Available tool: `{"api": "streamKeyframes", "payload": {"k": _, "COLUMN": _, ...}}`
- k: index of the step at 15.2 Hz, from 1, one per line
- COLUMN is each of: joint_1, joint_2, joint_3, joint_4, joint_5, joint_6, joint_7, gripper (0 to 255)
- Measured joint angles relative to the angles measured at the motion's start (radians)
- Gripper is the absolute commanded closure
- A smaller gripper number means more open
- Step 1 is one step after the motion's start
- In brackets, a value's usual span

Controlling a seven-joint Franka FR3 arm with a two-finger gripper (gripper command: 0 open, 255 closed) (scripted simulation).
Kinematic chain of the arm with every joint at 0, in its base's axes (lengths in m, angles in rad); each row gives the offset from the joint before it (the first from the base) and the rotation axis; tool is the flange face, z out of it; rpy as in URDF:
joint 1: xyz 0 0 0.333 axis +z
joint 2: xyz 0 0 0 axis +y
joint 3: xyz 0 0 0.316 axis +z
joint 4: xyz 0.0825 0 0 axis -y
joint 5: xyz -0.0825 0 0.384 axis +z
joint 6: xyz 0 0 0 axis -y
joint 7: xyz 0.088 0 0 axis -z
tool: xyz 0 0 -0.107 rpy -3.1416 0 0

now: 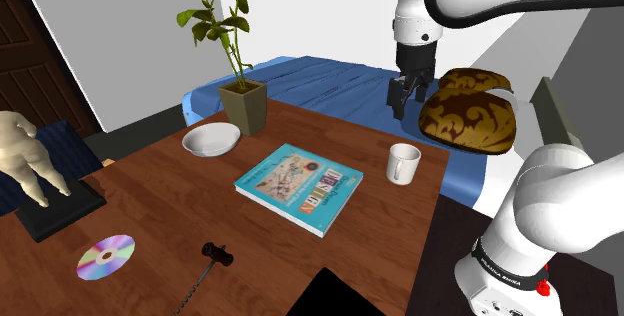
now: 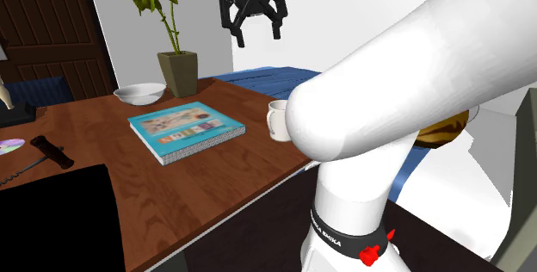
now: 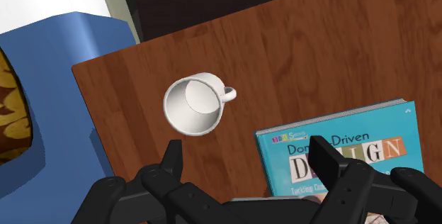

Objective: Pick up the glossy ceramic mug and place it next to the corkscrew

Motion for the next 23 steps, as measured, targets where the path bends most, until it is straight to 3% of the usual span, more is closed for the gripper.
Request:
{"api": "streamKeyframes", "payload": {"k": 3, "joint_1": -0.010, "joint_2": 0.015, "joint_3": -0.030, "joint_4": -0.013, "joint_5": -0.004, "joint_6": 0.025, "joint_7": -0.022, "gripper": 0}}
{"api": "streamKeyframes", "payload": {"k": 11, "joint_1": -0.068, "joint_2": 0.082, "joint_3": -0.214, "joint_4": -0.154, "joint_5": -0.025, "joint_6": 0.203, "joint_7": -0.160, "gripper": 0}}
{"api": "streamKeyframes", "payload": {"k": 17, "joint_1": -0.102, "joint_2": 0.230, "joint_3": -0.359, "joint_4": -0.214, "joint_5": -0.026, "joint_6": 0.373, "joint_7": -0.281, "gripper": 0}}
{"api": "streamKeyframes", "payload": {"k": 23, "joint_1": -0.108, "joint_2": 0.281, "joint_3": -0.392, "joint_4": -0.264, "joint_5": -0.029, "joint_6": 0.467, "joint_7": -0.307, "gripper": 0}}
